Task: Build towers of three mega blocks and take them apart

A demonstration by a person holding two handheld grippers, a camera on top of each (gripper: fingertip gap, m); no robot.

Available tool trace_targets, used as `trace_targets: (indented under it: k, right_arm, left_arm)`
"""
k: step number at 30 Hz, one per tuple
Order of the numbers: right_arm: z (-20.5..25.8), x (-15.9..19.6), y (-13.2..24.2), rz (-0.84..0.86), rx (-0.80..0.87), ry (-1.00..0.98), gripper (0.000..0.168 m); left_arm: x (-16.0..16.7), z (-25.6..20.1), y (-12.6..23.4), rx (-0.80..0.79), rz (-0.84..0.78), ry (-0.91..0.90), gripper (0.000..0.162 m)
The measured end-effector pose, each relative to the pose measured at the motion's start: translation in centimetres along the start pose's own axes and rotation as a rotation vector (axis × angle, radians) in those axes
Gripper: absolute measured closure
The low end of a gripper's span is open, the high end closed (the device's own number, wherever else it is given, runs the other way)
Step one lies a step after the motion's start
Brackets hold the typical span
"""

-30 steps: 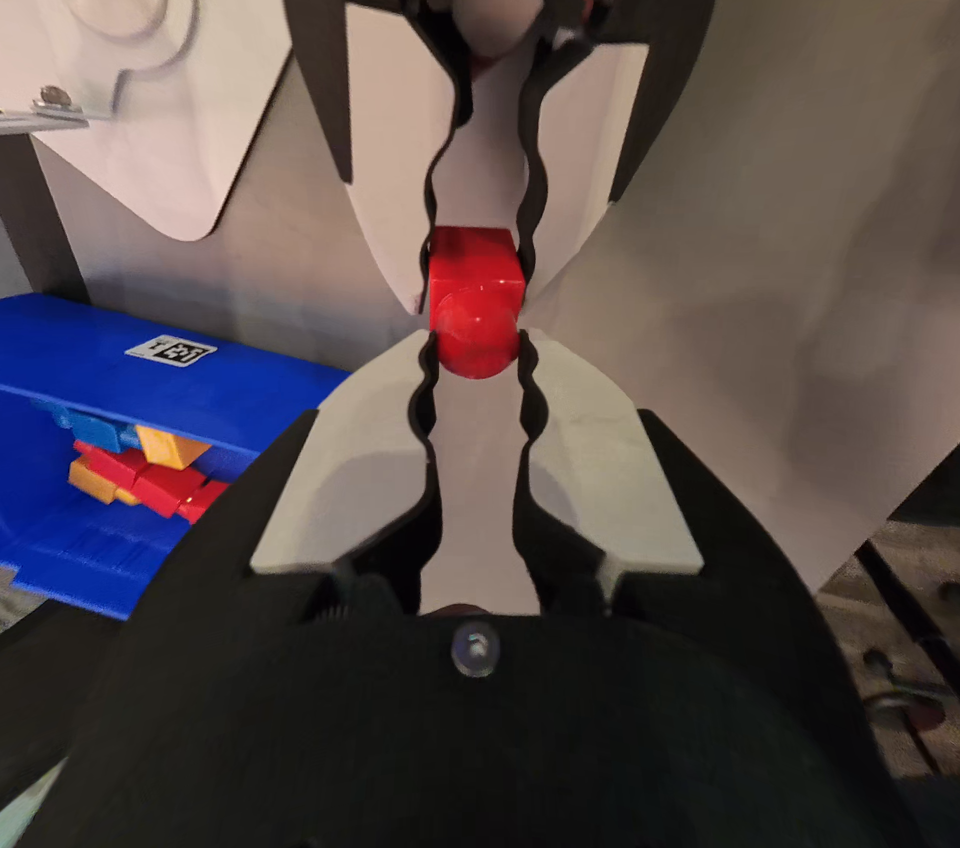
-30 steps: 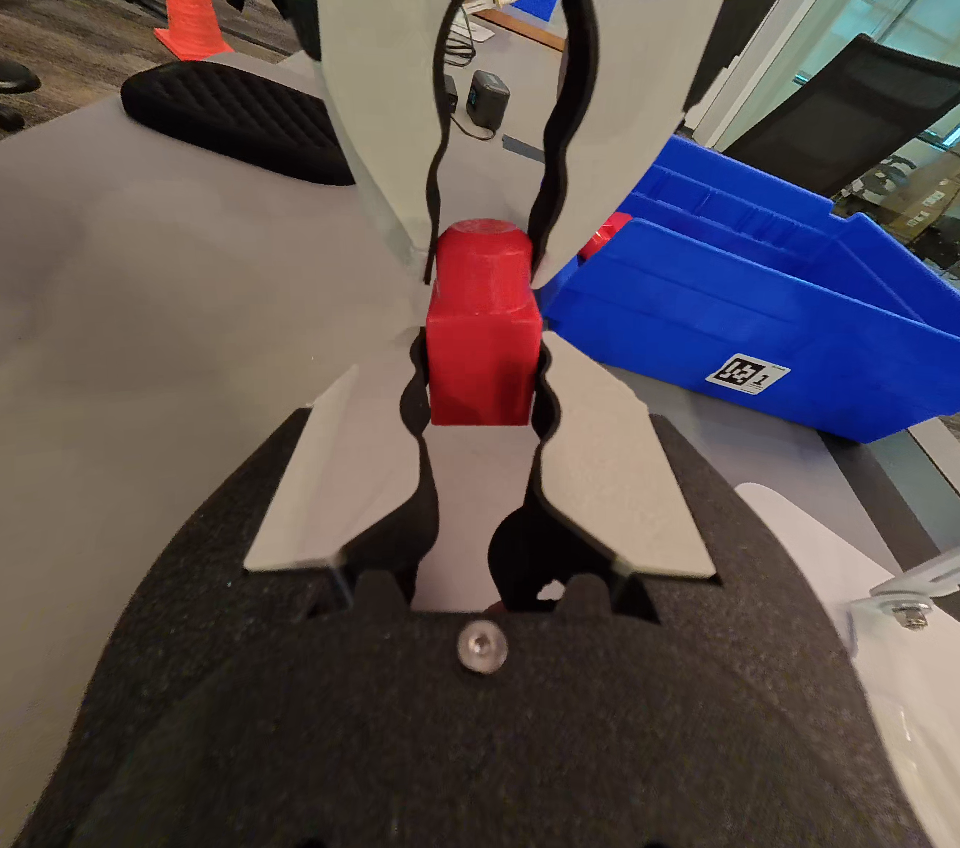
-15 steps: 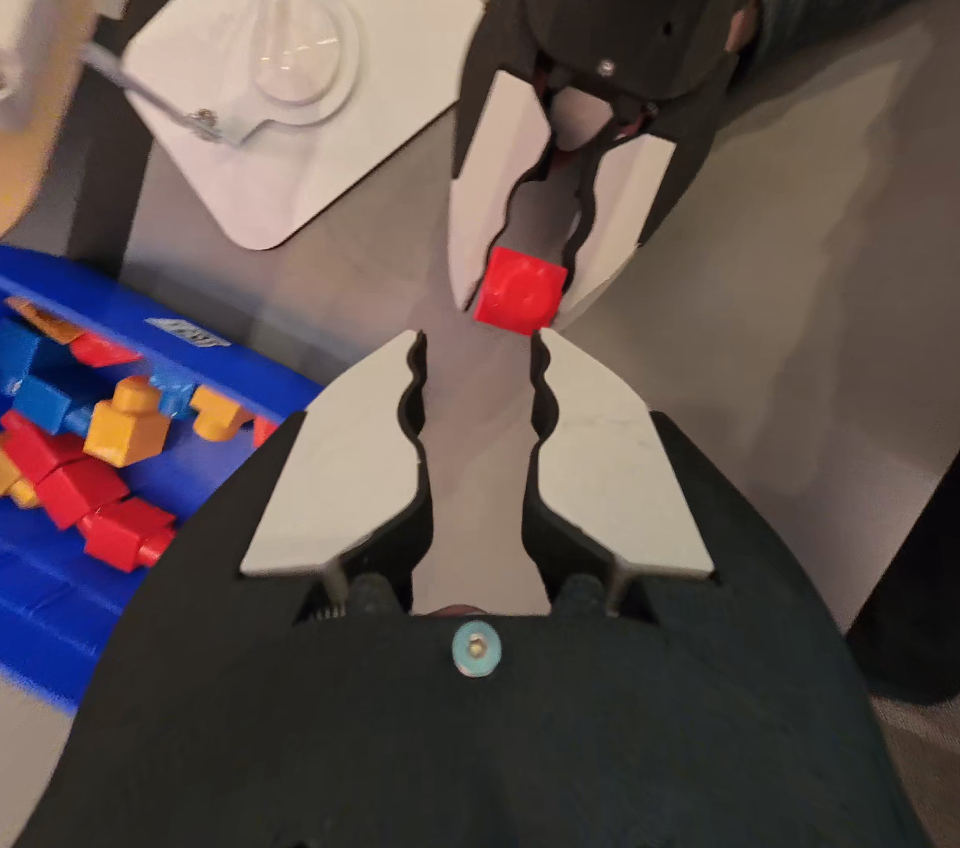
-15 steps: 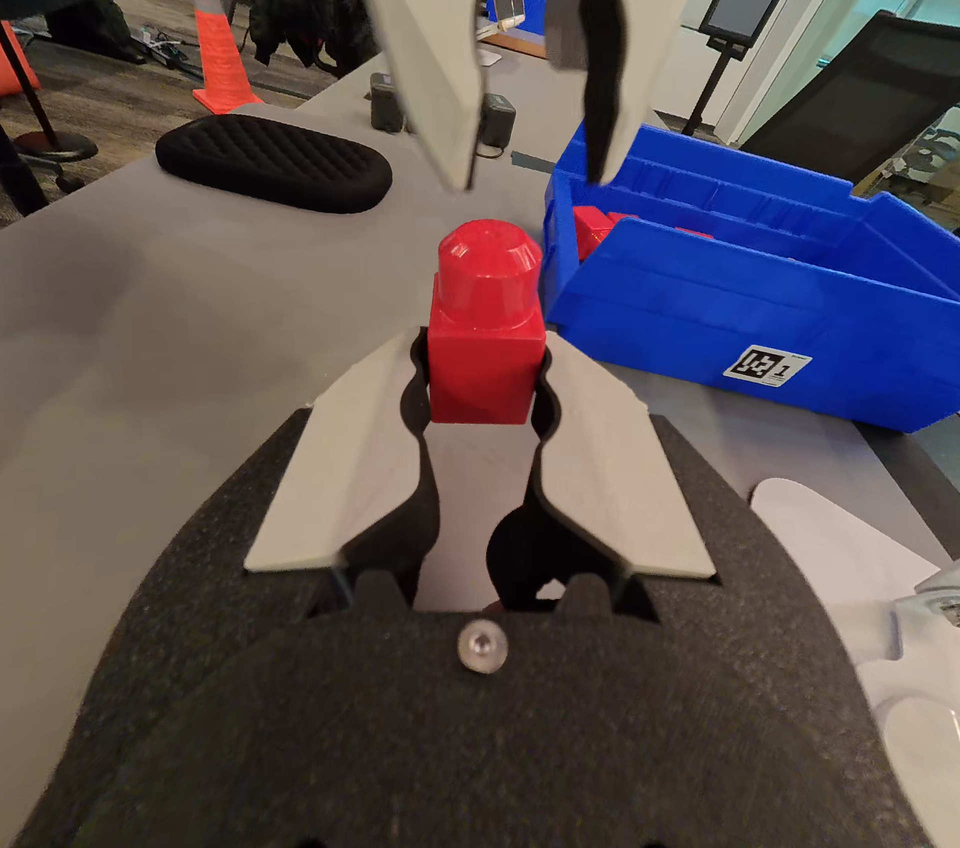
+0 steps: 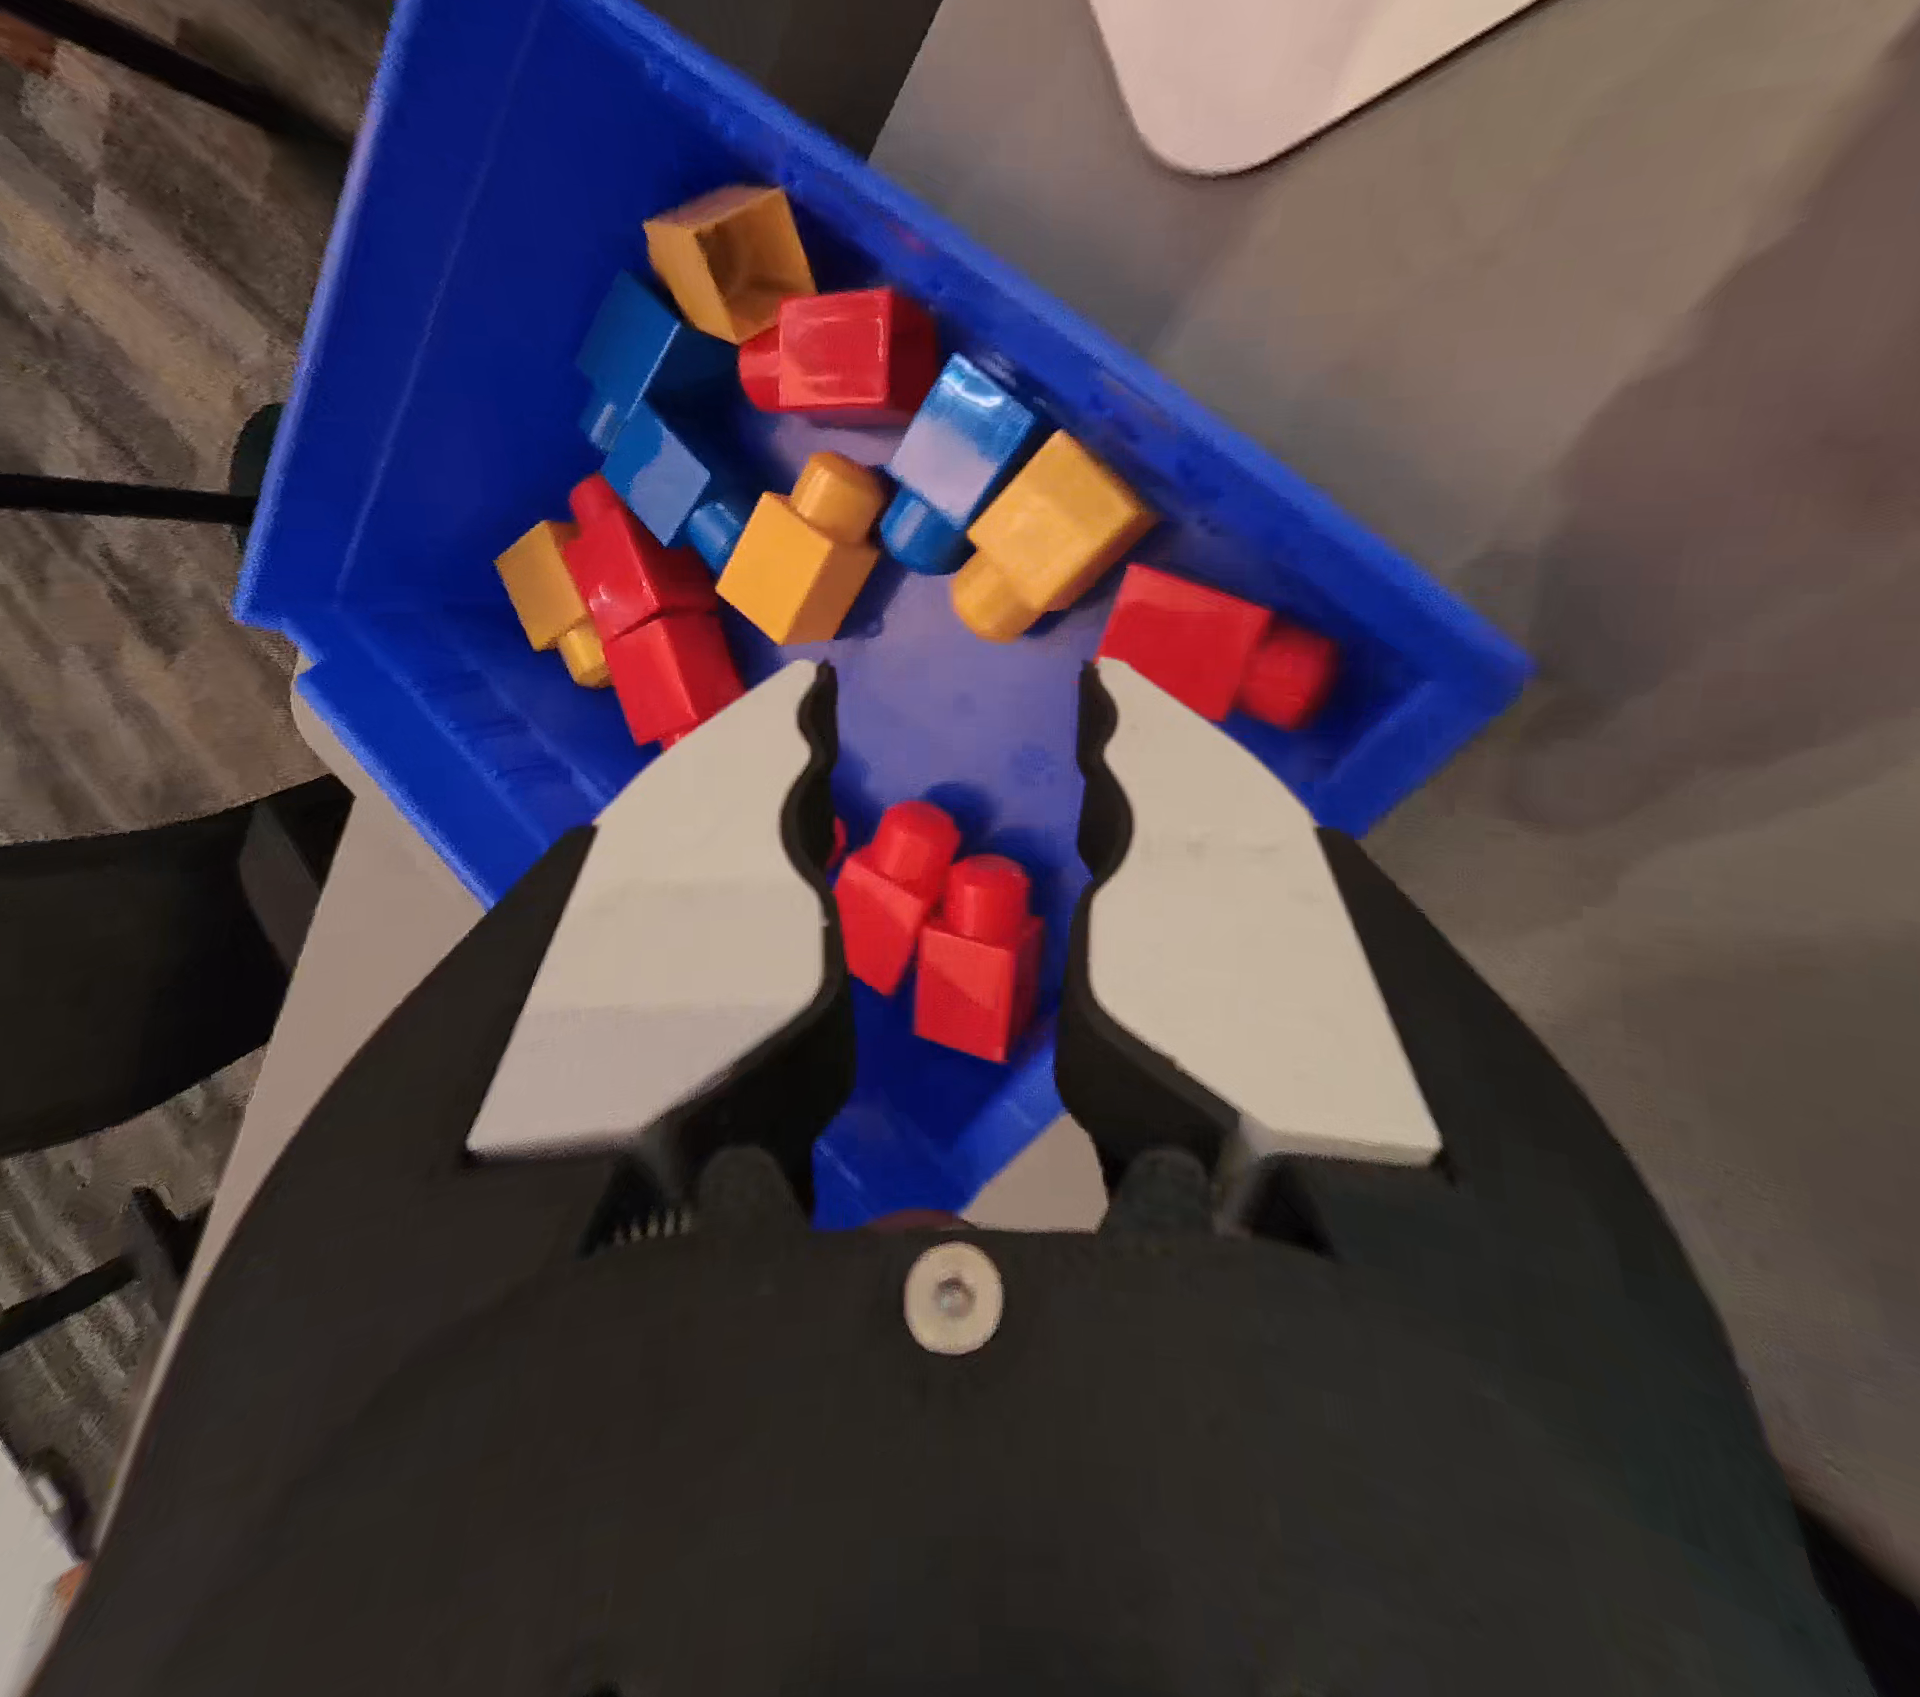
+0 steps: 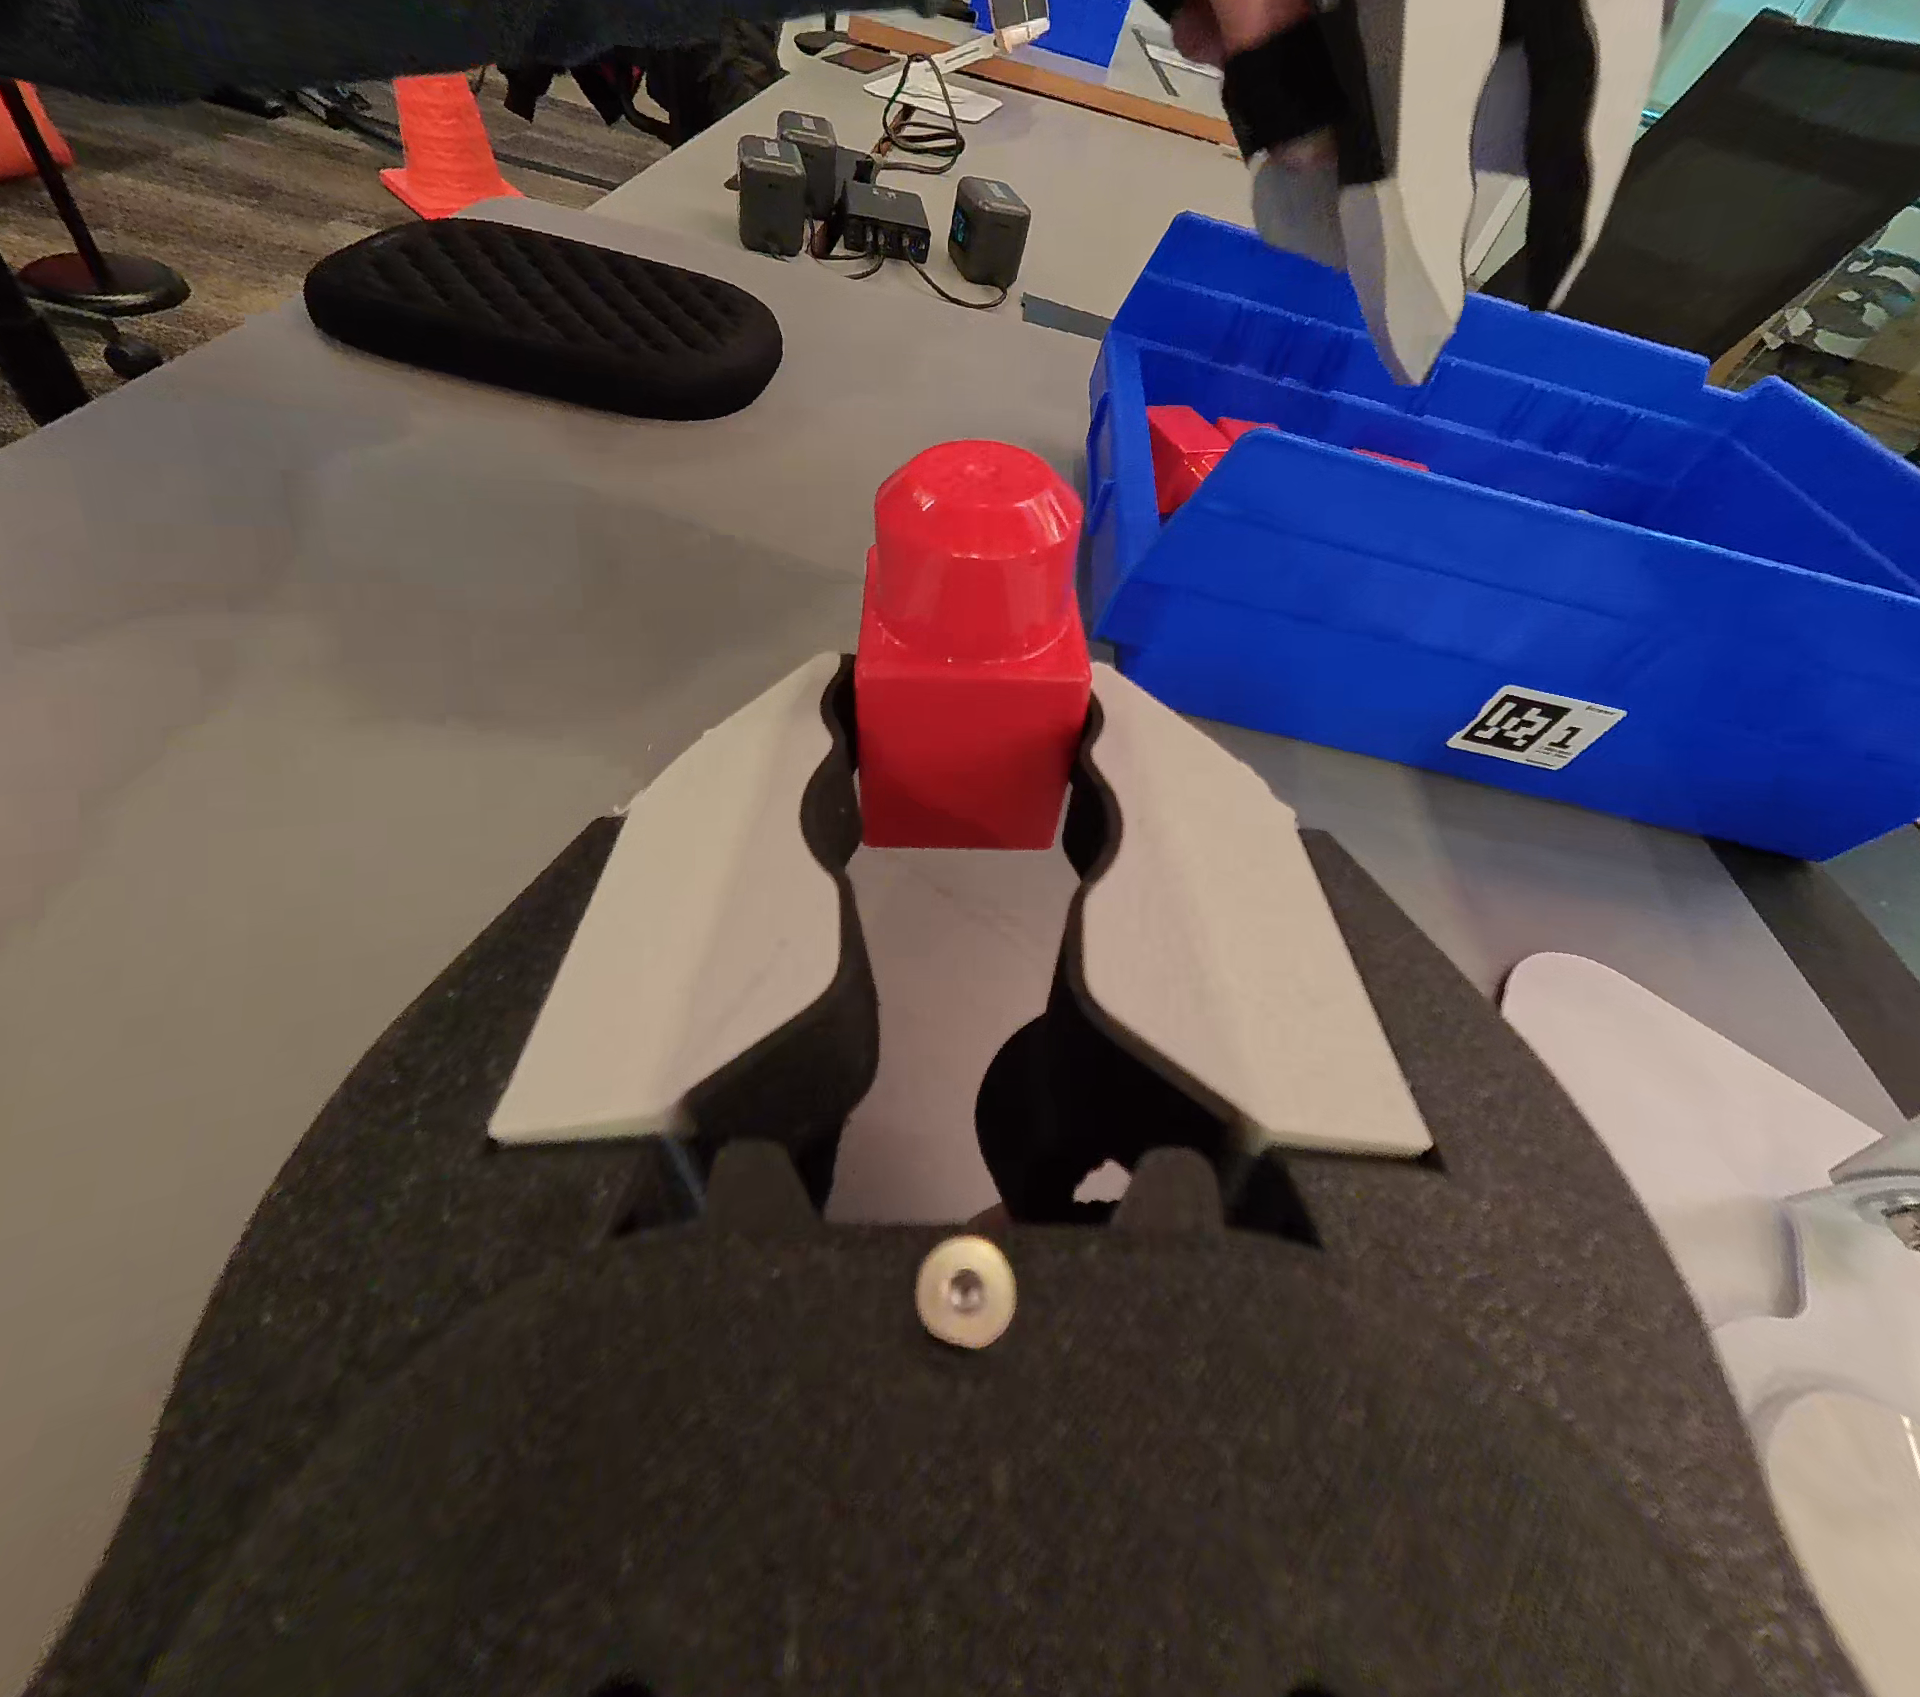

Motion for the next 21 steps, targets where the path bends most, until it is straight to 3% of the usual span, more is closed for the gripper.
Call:
trace_targets:
  k: [10, 21]
  right_arm:
    - [-0.1, 0.0, 0.1, -0.004, -0.01, -0.016, 0.132]
    - [-0.1, -0.1, 0.1, -0.008, -0.017, -0.024, 0.132]
  left_arm:
    - [0.9, 4.8, -7.8, 0.081, 0.139, -0.198, 0.117]
    - [2.0, 6.6, -11.7, 0.162, 0.285, -0.272, 0.116]
Point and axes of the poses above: each gripper's, where its closed fingertips meet, y back along the fingers, x out of its underside, z = x × y across the jaws, the point moved 2 cm from there along y, back along the fingers, and after that the axes turned 8 degrees about x, right-handed, at the moved point
